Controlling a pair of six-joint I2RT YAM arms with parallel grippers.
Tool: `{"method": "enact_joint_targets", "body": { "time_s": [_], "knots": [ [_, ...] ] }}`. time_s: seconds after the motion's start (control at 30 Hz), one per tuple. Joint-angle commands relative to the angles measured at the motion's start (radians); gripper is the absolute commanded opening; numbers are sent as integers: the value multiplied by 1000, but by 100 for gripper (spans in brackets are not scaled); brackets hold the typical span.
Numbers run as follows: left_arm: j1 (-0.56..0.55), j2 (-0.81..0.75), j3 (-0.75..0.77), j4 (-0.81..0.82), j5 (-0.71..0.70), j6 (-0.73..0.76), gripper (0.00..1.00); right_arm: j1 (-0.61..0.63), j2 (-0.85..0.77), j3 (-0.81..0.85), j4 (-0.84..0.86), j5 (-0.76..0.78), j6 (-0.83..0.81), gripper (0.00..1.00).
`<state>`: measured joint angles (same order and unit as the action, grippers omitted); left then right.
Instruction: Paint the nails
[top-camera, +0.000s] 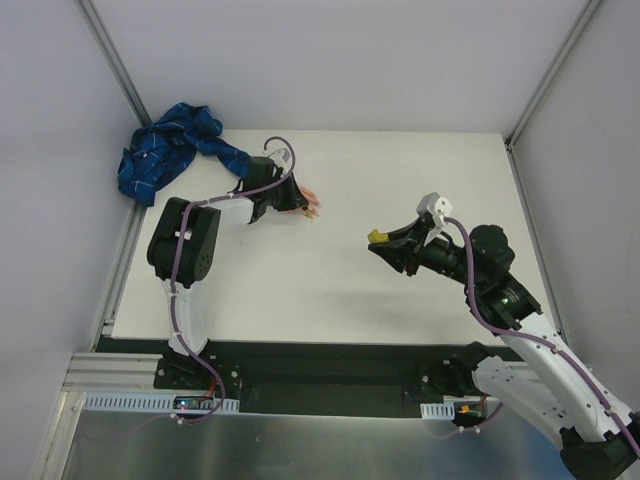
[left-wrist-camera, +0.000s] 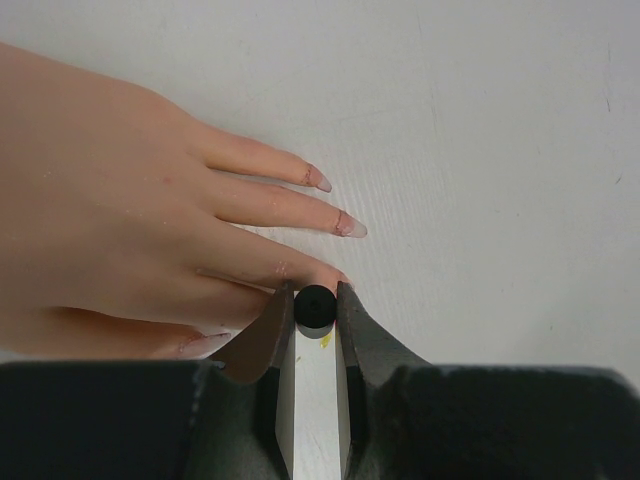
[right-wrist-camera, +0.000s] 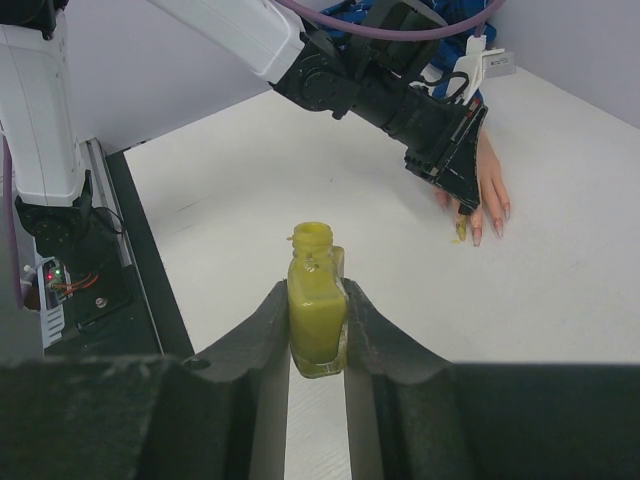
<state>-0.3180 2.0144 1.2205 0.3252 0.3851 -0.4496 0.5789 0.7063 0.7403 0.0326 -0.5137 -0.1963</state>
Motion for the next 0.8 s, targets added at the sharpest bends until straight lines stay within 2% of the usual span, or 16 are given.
{"method": "enact_joint_targets", "body": {
  "time_s": [0.0,0.77],
  "knots": [
    [-12,7,16,40,15,6,0,-5,-4,13,39,-25,-6,0],
    [-20,30,24,37,20,-4,0,-5,-11,10,36,-22,-6,0]
  ]
}}
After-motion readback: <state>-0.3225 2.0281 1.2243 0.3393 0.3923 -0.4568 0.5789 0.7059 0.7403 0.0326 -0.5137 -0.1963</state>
